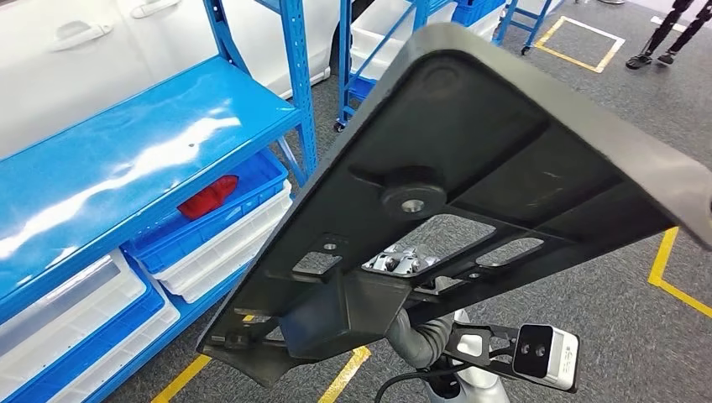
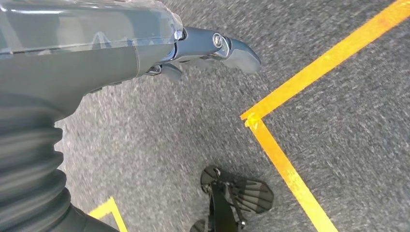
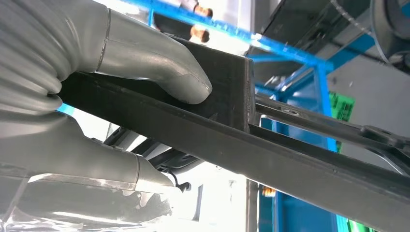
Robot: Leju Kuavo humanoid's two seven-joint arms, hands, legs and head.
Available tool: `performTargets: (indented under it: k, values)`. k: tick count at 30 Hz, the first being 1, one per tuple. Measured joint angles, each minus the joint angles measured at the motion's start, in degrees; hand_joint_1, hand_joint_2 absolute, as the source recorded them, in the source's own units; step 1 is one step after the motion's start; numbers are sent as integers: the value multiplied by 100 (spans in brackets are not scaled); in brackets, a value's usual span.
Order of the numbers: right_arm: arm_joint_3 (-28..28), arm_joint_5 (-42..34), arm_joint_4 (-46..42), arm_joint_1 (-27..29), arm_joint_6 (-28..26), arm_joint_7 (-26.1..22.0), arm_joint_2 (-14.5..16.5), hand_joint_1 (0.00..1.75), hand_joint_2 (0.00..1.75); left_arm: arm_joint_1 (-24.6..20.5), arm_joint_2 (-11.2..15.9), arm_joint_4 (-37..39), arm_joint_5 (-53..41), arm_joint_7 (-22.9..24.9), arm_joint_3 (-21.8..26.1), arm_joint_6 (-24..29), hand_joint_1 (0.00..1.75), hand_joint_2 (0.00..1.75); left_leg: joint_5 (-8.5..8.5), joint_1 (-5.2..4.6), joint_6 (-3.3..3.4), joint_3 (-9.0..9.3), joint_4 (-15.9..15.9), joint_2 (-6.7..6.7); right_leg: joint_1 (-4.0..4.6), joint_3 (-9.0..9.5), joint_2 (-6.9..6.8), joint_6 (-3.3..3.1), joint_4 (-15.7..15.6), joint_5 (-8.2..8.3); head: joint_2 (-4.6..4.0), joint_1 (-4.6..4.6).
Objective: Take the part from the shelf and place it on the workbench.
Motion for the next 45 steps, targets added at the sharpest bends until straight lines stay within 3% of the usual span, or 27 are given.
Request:
performTargets:
  k: [2, 4, 5, 6, 8, 9, 11, 13, 15, 16, 17, 19, 21, 23, 25, 27, 28, 29, 31, 33, 34, 36, 37, 39, 41, 43, 45]
  values:
    - [-1, 23, 13, -1, -49, 0, -5, 175, 175, -13, -10, 0, -32, 17, 0, 25, 0, 175, -15, -9, -7, 16, 0, 124, 7, 268, -60, -38, -504, 310, 0, 0]
    - [1, 36, 16, -6, -78, 1, -9, 175, 175, -30, -31, 0, -57, 35, 0, 80, 0, 175, -39, -29, -36, 41, 2, 220, 61, 689, -283, -118, -1308, 572, 0, 0]
    - [3, 34, 16, -10, -81, 2, -10, 175, 175, -33, -41, 0, -65, 43, -1, 115, 0, 175, -51, -41, -57, 50, 2, 264, 92, 807, -363, -157, -1545, 620, 0, 0]
    - [4, 32, 18, -14, -81, 2, -11, 175, 175, -32, -51, 0, -73, 51, -1, 148, 0, 175, -62, -50, -81, 58, 0, 311, 120, 843, -400, -189, -1639, 612, 0, 0]
    - [5, 26, 29, -15, -81, 2, -19, 175, 175, -33, -71, 0, -93, 65, -2, 201, 0, 175, -80, -60, -136, 92, -23, 403, 122, 840, -274, -241, -1669, 630, 0, 0]
    - [7, 24, 35, -15, -81, 2, -22, 175, 175, -38, -83, 0, -102, 71, -2, 216, 0, 175, -115, -55, -166, 104, -4, 361, 106, 855, -214, -266, -1702, 645, 0, -1]
    - [17, 17, 49, -25, -82, 1, -27, 175, 175, -44, -113, 0, -119, 82, -5, 232, 0, 175, -347, -39, -211, -21, 326, 114, 67, 888, -101, -320, -1763, 683, 0, -2]
    - [37, 12, 75, -33, -85, 2, -28, 175, 175, -27, -136, 0, -135, 102, -7, 254, 0, 175, -728, -28, -231, -393, 1103, -125, 60, 885, 15, -347, -1772, 693, 0, -2]
    - [53, 12, 110, -28, -88, 5, -33, 175, 175, 3, -156, 1, -142, 130, -7, 289, 0, 175, -866, -26, -244, -705, 1674, -173, 60, 885, 159, -353, -1766, 694, 0, -2]
    - [58, 11, 124, -28, -90, 7, -37, 175, 175, 14, -170, 2, -142, 140, -7, 302, 0, 175, -752, -23, -246, -717, 1640, -179, 56, 890, 239, -349, -1760, 693, 0, -2]
    - [67, 8, 136, -28, -93, 8, -41, 175, 175, 22, -184, 2, -142, 150, -7, 311, 0, 175, -539, -14, -248, -618, 1369, -200, 50, 898, 316, -338, -1749, 688, 0, -2]
    - [96, -9, 144, -36, -102, 7, -49, 175, 175, 31, -210, 3, -134, 155, -6, 310, 0, 175, -109, 22, -252, -281, 545, -404, 45, 890, 456, -292, -1694, 663, 0, -2]
    - [133, -33, 148, -52, -117, 9, -57, 175, 175, 35, -237, 7, -114, 142, -5, 279, 0, 175, 26, 41, -220, -103, 104, -590, 44, 844, 569, -224, -1641, 651, 0, -2]
    - [152, -53, 152, -65, -137, 11, -74, 175, 175, 22, -266, 9, -85, 127, -2, 226, 0, 175, 20, 25, -144, -89, 66, -540, 27, 803, 679, -148, -1644, 675, 0, -2]
    - [157, -71, 157, -96, -144, 10, -96, 175, 175, 11, -300, 9, -54, 126, 8, 185, 0, 175, 52, 22, -57, -73, 31, -414, 23, 744, 535, -83, -1547, 616, 0, -2]
    - [171, -94, 175, -160, -131, 10, -111, 175, 175, 19, -325, 9, -22, 129, 33, 173, 0, 175, 67, 13, 8, -66, 5, -277, 26, 514, 191, -31, -1062, 340, 0, -1]
    - [181, -108, 192, -189, -120, 10, -117, 175, 175, 28, -330, 9, -8, 131, 55, 174, 0, 175, 62, 0, 28, -67, 3, -205, 20, 317, 71, -7, -662, 150, 0, -1]
    - [191, -122, 215, -206, -108, 10, -122, 175, 175, 37, -333, 9, 3, 132, 78, 179, 0, 175, 55, -11, 37, -67, 5, -130, 7, 127, 24, 10, -280, 4, 0, -1]
    - [204, -143, 264, -225, -90, 10, -137, 175, 175, 42, -339, 9, 15, 132, 117, 188, 0, 175, 40, -27, 42, -59, 7, 17, -6, -24, -8, 17, 13, -10, 0, -1]
    - [220, -151, 297, -263, -84, 11, -148, 175, 175, 32, -351, 9, 20, 132, 137, 196, 0, 175, 20, -41, 31, -30, 6, 134, 10, 290, -83, -30, -590, 334, 0, 0]
    - [229, -155, 305, -292, -83, 11, -149, 175, 175, 29, -361, 9, 19, 132, 143, 201, 0, 175, 5, -52, 17, -11, 6, 184, 49, 520, -226, -84, -1023, 480, 0, 0]
    - [246, -167, 310, -359, -81, 9, -149, 175, 175, 27, -377, 9, 17, 126, 151, 207, 0, 175, -26, -72, -26, 17, 8, 279, 131, 803, -432, -182, -1583, 622, 0, -1]
    - [251, -173, 310, -388, -80, 8, -150, 175, 175, 27, -382, 9, 14, 120, 157, 206, 0, 175, -38, -79, -53, 29, 3, 331, 164, 830, -466, -216, -1661, 613, 0, -1]
    - [256, -174, 310, -422, -81, 7, -153, 175, 175, 19, -390, 9, 4, 97, 175, 195, 0, 175, -65, -79, -106, 58, -11, 409, 149, 834, -322, -260, -1706, 645, 0, -1]
    - [272, -157, 303, -462, -89, 3, -155, 175, 175, 15, -398, 9, -4, 60, 196, 165, 0, 175, -226, -67, -149, -2, 185, 229, 99, 872, -192, -315, -1783, 692, 0, -1]
    - [305, -137, 296, -506, -105, 1, -156, 175, 175, 22, -402, 9, -10, 23, 221, 134, 0, 175, -574, -45, -182, -302, 844, -65, 76, 891, -58, -349, -1813, 714, 0, -2]
    - [336, -123, 295, -520, -143, 3, -158, 175, 175, 33, -403, 9, -19, 5, 242, 119, 0, 175, -801, -34, -214, -662, 1536, -161, 75, 891, 93, -357, -1805, 714, 0, -2]
